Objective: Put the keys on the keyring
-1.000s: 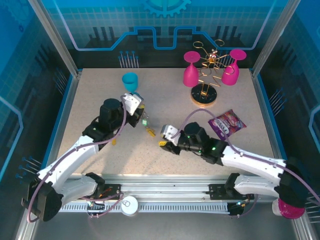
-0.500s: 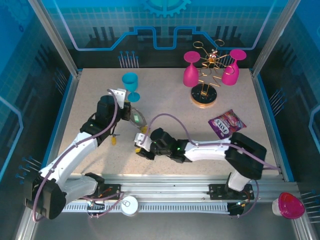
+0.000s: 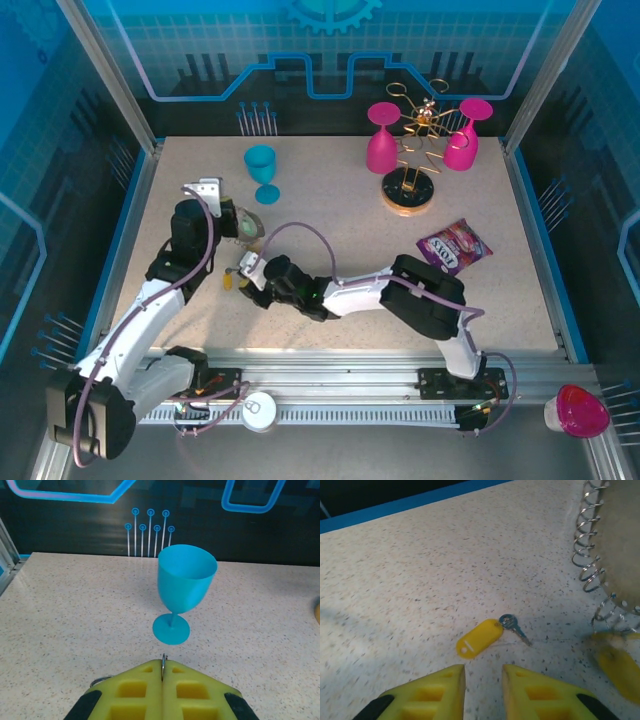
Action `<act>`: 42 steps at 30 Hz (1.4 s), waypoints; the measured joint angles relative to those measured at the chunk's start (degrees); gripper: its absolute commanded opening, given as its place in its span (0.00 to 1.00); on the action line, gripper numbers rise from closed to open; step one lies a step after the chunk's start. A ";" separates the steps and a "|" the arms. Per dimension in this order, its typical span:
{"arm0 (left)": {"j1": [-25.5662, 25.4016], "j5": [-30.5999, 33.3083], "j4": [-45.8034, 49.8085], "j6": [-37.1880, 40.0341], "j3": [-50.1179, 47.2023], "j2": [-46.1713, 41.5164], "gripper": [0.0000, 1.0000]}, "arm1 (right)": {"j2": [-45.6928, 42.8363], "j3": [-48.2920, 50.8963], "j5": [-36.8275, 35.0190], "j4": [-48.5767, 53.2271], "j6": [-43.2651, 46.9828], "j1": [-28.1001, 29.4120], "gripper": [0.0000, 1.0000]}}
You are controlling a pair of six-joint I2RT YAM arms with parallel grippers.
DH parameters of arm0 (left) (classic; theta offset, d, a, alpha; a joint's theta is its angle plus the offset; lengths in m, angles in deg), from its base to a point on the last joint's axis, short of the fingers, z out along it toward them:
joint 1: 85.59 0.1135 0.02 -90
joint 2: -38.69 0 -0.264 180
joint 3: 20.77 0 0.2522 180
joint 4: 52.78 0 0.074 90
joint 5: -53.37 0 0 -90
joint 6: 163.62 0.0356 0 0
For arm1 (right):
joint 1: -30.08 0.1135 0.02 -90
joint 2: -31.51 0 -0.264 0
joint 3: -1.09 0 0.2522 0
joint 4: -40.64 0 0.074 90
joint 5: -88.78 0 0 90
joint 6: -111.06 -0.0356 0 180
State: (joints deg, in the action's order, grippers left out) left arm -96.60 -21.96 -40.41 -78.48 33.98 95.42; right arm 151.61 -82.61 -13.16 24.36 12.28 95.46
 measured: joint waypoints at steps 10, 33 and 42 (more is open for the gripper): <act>0.09 0.74 -0.46 -0.83 0.00 0.00 0.00 | 9.07 -10.78 -6.43 1.16 -14.45 0.68 0.28; 0.09 0.70 -1.60 -1.05 -0.11 0.74 0.00 | 19.80 -24.52 -12.24 9.01 -33.73 0.57 0.31; 0.09 0.68 -1.95 -1.05 -0.76 0.76 0.00 | 20.63 -26.10 -11.85 10.60 -35.43 0.44 0.10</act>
State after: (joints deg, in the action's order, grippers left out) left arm -96.51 -21.28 -42.36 -79.53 33.21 96.19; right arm 172.24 -108.70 -25.01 34.96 -23.15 95.90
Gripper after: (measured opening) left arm 0.051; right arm 0.152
